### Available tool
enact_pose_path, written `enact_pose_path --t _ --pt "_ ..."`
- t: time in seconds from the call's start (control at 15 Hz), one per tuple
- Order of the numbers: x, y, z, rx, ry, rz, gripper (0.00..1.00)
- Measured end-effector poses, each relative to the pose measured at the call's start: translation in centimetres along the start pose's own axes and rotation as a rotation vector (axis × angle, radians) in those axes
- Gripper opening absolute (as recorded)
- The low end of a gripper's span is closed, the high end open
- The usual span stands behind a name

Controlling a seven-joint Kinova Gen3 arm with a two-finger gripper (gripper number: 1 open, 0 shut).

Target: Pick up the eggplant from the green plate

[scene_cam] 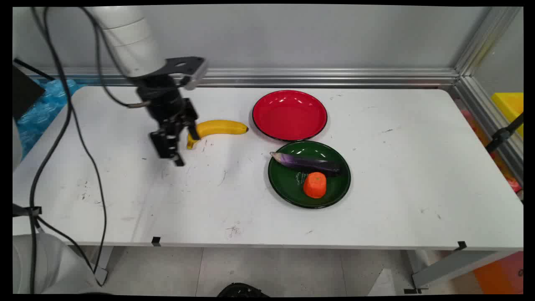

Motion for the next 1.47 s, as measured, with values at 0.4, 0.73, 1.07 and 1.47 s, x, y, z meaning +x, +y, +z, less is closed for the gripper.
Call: enact_pose_path --t 0.4,0.73,1.07,1.47 --pt "7.3 -2.3 2.1 0.067 0.100 0.044 1.00" --pt "11.7 -3.4 5.0 0.111 0.171 0.048 1.00" --pt "14.1 -4.4 8.0 0.149 0.207 0.061 1.00" --pt "15.5 -5.5 11.8 0.179 0.232 0.097 1.00"
